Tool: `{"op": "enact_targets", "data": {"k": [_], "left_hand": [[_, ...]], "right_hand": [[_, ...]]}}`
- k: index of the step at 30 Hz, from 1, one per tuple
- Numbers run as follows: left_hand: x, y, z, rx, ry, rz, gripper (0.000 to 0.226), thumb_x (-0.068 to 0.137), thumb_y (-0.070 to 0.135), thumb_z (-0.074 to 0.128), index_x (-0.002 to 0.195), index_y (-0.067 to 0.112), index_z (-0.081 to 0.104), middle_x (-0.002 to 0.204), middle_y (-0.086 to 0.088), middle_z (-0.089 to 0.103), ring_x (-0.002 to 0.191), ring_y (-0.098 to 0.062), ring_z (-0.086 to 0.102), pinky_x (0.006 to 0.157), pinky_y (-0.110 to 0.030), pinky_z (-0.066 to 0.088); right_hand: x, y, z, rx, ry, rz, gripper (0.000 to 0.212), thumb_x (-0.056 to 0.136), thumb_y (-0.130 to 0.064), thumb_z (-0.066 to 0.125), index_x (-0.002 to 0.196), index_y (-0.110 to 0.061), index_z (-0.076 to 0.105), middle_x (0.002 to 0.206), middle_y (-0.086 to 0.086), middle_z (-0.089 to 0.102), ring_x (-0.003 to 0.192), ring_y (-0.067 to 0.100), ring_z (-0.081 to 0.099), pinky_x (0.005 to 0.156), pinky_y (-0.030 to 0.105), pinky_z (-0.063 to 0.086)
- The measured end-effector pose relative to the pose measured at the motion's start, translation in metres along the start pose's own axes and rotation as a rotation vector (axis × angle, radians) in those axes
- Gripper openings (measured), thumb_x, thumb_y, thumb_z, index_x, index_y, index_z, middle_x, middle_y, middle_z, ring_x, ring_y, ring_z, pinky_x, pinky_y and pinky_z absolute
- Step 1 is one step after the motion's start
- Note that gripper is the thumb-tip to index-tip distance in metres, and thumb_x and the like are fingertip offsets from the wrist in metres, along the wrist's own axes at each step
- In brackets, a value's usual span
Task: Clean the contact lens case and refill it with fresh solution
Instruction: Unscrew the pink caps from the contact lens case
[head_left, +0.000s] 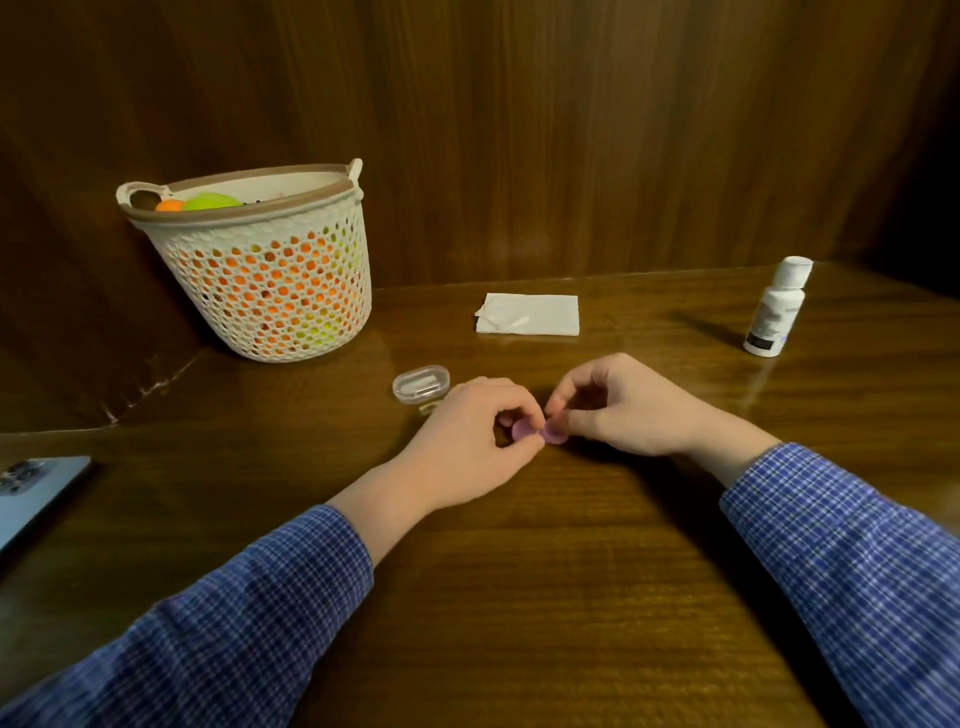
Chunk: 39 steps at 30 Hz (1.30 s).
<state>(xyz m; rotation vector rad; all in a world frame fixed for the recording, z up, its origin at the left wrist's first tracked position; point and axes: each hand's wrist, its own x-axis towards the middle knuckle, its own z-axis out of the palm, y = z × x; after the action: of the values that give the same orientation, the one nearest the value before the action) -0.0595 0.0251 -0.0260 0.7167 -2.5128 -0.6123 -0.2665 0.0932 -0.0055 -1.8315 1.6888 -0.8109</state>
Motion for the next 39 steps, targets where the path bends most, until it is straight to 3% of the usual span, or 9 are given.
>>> {"op": "enact_targets", "data": {"k": [6, 9, 15, 20, 27, 34, 39], "left_hand": [[-0.001, -0.008, -0.004, -0.015, -0.013, -0.018, 0.016, 0.089, 0.039, 0.072, 0.105, 0.04, 0.072, 0.101, 0.024, 0.069, 0.1, 0.004, 0.059, 0.085, -0.023, 0.05], [-0.002, -0.008, -0.005, -0.039, -0.033, 0.013, 0.019, 0.089, 0.032, 0.074, 0.107, 0.037, 0.074, 0.102, 0.022, 0.069, 0.101, 0.004, 0.062, 0.083, -0.014, 0.052], [-0.002, -0.008, -0.012, -0.064, -0.06, -0.003, 0.021, 0.089, 0.028, 0.075, 0.106, 0.041, 0.076, 0.103, 0.021, 0.072, 0.101, 0.006, 0.064, 0.087, -0.011, 0.053], [0.0, -0.01, -0.017, -0.073, -0.078, -0.016, 0.021, 0.087, 0.027, 0.078, 0.104, 0.039, 0.078, 0.101, 0.027, 0.072, 0.102, 0.013, 0.063, 0.087, 0.001, 0.045], [-0.001, -0.008, -0.02, -0.068, -0.101, 0.0, 0.022, 0.088, 0.024, 0.077, 0.107, 0.035, 0.079, 0.096, 0.033, 0.067, 0.106, 0.017, 0.06, 0.088, 0.004, 0.039], [-0.001, -0.007, -0.019, -0.086, -0.1, -0.018, 0.021, 0.087, 0.023, 0.078, 0.105, 0.034, 0.08, 0.104, 0.024, 0.072, 0.103, 0.012, 0.063, 0.09, -0.004, 0.047], [-0.003, -0.007, -0.016, -0.092, -0.074, -0.016, 0.021, 0.087, 0.024, 0.079, 0.105, 0.035, 0.079, 0.104, 0.022, 0.073, 0.102, 0.01, 0.064, 0.089, -0.007, 0.05]], "right_hand": [[-0.005, 0.007, 0.001, -0.141, -0.002, -0.052, 0.025, 0.08, -0.059, 0.075, 0.089, -0.036, 0.076, 0.086, -0.013, 0.074, 0.082, 0.0, 0.067, 0.071, 0.021, 0.057], [-0.006, 0.01, 0.006, -0.141, 0.021, -0.084, 0.025, 0.078, -0.059, 0.076, 0.088, -0.037, 0.075, 0.083, -0.015, 0.073, 0.078, 0.002, 0.067, 0.065, 0.02, 0.057], [-0.002, 0.009, 0.012, -0.187, 0.045, -0.131, 0.026, 0.079, -0.059, 0.075, 0.088, -0.035, 0.076, 0.078, -0.014, 0.071, 0.076, 0.0, 0.065, 0.059, 0.015, 0.051], [-0.003, 0.007, 0.015, -0.203, 0.034, -0.183, 0.023, 0.082, -0.052, 0.076, 0.09, -0.031, 0.076, 0.081, -0.013, 0.071, 0.081, -0.002, 0.064, 0.062, 0.012, 0.051], [-0.004, 0.004, 0.011, -0.184, -0.029, -0.238, 0.021, 0.084, -0.045, 0.076, 0.095, -0.028, 0.077, 0.089, -0.015, 0.071, 0.082, 0.003, 0.065, 0.065, 0.015, 0.052], [-0.004, 0.006, 0.01, -0.183, -0.037, -0.225, 0.022, 0.084, -0.047, 0.075, 0.099, -0.031, 0.077, 0.09, -0.017, 0.069, 0.083, 0.001, 0.065, 0.067, 0.015, 0.054], [-0.009, 0.008, 0.012, -0.148, 0.057, -0.223, 0.032, 0.081, -0.05, 0.077, 0.106, -0.03, 0.074, 0.093, -0.015, 0.068, 0.087, 0.0, 0.064, 0.068, 0.015, 0.055]]}}
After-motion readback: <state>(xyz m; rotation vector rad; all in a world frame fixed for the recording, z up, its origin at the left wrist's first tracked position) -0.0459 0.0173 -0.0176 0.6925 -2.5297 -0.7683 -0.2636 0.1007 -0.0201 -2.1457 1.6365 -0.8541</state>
